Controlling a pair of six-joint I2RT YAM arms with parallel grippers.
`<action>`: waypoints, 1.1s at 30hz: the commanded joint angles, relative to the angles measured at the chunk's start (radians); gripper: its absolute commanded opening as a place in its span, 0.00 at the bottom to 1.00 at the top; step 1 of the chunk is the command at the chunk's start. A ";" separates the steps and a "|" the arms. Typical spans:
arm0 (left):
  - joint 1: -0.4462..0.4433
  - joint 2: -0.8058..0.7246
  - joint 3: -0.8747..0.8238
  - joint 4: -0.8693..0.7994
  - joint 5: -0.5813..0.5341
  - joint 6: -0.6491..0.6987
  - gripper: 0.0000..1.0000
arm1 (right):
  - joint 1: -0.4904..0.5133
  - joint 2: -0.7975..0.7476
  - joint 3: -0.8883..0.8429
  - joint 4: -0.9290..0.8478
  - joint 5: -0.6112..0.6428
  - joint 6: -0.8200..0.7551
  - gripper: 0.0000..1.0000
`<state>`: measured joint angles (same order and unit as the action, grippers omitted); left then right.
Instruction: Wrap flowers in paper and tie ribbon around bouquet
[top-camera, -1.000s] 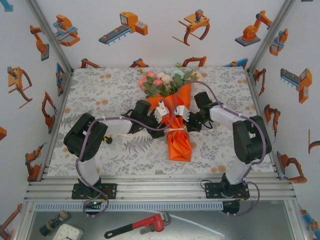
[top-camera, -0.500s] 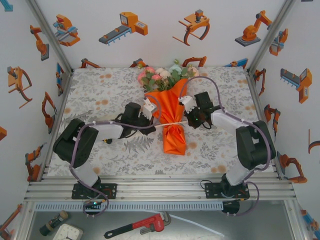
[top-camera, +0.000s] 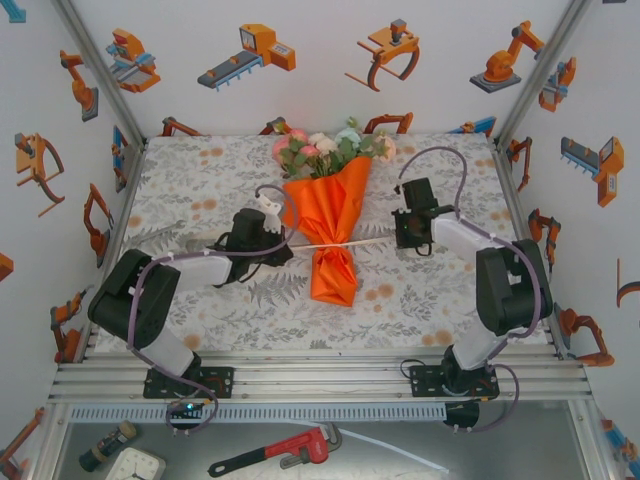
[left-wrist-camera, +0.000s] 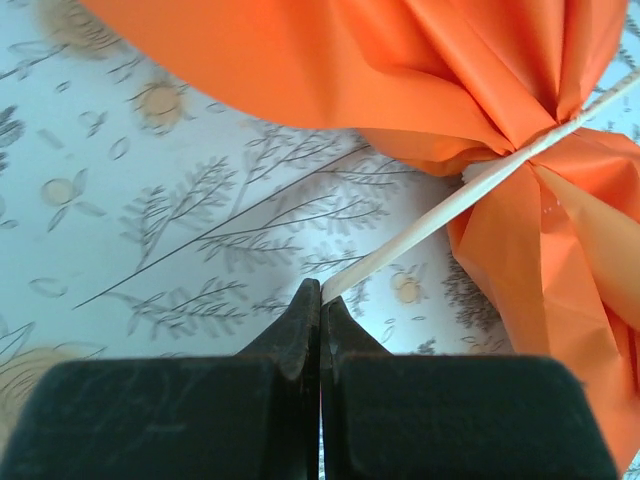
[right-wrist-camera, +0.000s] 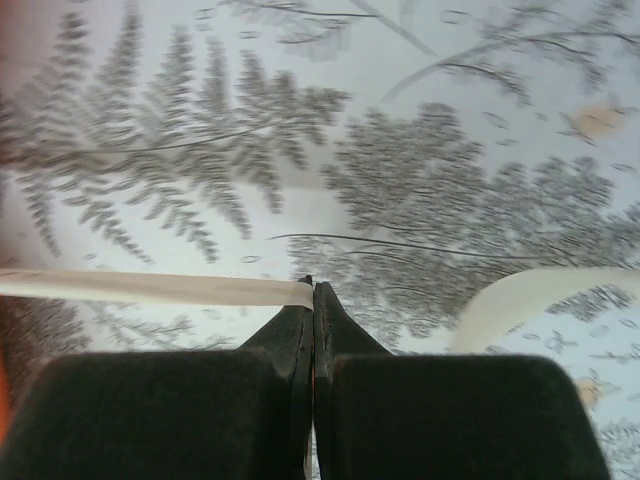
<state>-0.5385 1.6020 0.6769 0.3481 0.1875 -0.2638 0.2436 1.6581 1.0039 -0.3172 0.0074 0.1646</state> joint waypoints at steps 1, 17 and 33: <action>0.070 -0.027 -0.042 -0.101 -0.101 0.011 0.00 | -0.089 -0.014 0.018 -0.075 0.247 -0.012 0.00; 0.077 -0.402 0.077 -0.509 -0.396 -0.196 0.71 | -0.242 -0.197 0.004 -0.117 -0.194 0.290 0.54; 0.235 -0.512 -0.010 -0.706 -0.443 -0.420 0.77 | -0.242 0.082 0.061 -0.222 0.138 0.841 0.57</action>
<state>-0.3115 1.0992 0.6640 -0.3183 -0.2306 -0.6571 -0.0067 1.7077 1.0245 -0.5362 0.0990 0.9394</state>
